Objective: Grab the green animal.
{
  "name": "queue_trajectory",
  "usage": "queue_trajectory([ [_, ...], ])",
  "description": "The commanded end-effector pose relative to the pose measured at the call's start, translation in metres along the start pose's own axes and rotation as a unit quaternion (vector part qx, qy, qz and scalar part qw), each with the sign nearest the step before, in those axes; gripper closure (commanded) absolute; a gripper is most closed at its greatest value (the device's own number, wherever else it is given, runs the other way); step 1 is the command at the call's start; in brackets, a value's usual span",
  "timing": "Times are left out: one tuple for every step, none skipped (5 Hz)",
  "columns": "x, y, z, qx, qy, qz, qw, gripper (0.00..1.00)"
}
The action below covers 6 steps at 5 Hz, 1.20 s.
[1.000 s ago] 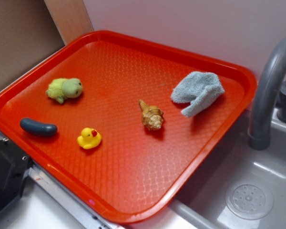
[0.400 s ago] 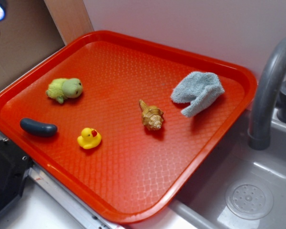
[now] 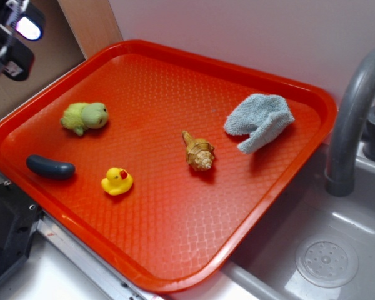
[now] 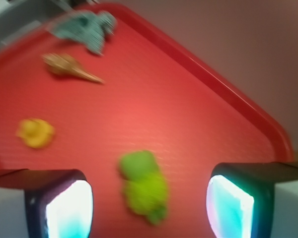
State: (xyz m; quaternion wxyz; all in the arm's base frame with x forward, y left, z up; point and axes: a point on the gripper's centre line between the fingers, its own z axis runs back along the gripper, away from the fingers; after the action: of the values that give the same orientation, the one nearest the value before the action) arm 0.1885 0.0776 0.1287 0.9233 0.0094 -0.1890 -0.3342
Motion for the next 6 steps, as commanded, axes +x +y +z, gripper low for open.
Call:
queue_trajectory([
  [-0.003,0.005,-0.037,0.014,0.039,-0.046,0.998,0.0],
  [-0.005,-0.011,-0.052,-0.009,0.043,-0.075,0.996,0.0],
  [-0.009,-0.015,-0.064,-0.017,0.052,-0.084,0.995,0.0],
  [-0.017,-0.009,-0.085,-0.014,0.085,-0.079,0.993,0.0],
  [-0.021,-0.003,-0.094,-0.013,0.097,-0.072,0.993,0.0],
  [-0.022,-0.005,-0.104,-0.027,0.101,-0.08,0.991,0.0],
])
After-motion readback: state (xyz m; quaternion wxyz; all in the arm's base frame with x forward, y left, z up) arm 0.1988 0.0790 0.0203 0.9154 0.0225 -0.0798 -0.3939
